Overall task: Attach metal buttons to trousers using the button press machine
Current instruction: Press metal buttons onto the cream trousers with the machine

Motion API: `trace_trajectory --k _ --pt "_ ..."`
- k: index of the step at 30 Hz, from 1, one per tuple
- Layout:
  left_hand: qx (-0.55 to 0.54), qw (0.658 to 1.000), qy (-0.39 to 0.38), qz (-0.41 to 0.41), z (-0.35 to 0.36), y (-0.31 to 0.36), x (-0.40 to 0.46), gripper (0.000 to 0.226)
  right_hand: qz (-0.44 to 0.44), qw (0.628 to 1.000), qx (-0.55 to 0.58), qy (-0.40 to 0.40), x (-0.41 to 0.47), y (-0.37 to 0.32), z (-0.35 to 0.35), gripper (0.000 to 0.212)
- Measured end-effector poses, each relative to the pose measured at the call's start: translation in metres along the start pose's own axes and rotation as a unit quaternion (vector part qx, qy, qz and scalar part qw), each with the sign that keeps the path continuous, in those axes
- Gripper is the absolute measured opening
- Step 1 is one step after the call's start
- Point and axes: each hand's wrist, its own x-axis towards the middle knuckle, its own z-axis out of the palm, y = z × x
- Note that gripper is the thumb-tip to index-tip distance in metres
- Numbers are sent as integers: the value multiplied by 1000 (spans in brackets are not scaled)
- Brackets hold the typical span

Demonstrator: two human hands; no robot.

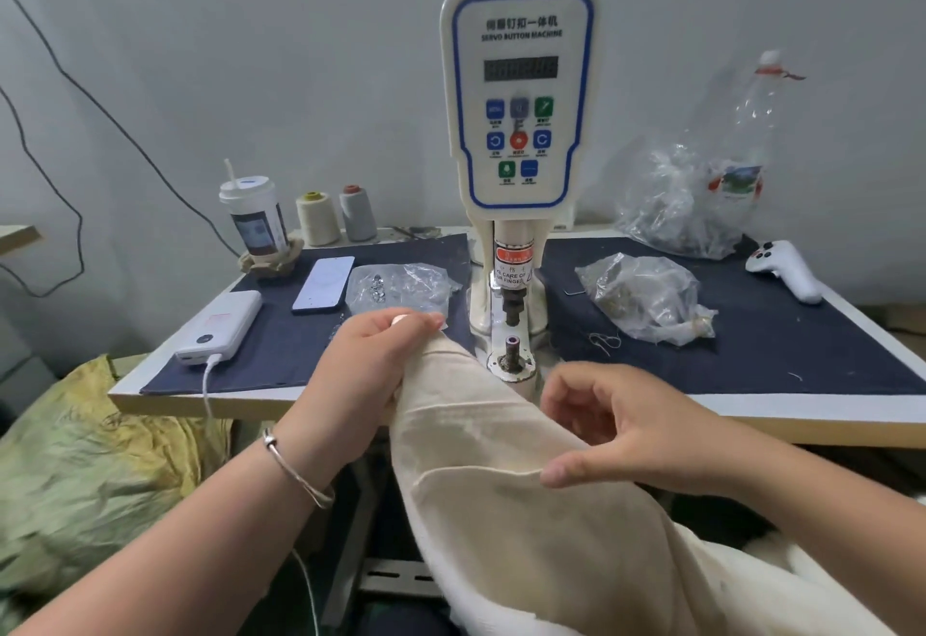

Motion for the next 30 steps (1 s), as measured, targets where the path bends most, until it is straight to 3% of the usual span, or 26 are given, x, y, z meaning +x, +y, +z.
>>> trace_trajectory --k 2,5,7,9,13,16,20,22,24,28,30 --pt "-8 1000 4 8 4 4 -7 36 21 1000 -14 6 -4 1 -6 46" --pt "-42 996 -73 38 16 13 -23 38 9 998 -51 42 -6 -1 -11 86" --pt "-29 991 -114 58 25 20 -32 30 -27 999 -25 15 -6 -12 -9 98" --pt "-22 988 -131 75 31 25 -36 27 -35 999 23 -20 -5 -22 -4 88" --pt "14 991 -104 81 31 30 -41 38 3 993 107 -50 -12 -31 2 41" --pt "61 993 -60 80 23 29 -40 45 36 982 108 -154 -23 -29 0 27" --pt "204 974 3 99 19 24 -35 51 28 982 93 -162 -24 -30 -14 29" --pt "286 951 7 120 19 23 -34 38 18 982 119 -143 -20 -34 -27 29" --pt "277 950 -69 129 16 26 -33 22 14 980 148 -134 -16 -36 -39 30" --pt "137 949 -256 125 8 31 -28 57 -7 975 186 -123 -5 -44 -45 23" --pt "49 937 -339 63 9 20 -27 79 3 982 178 -62 2 -48 -46 16"
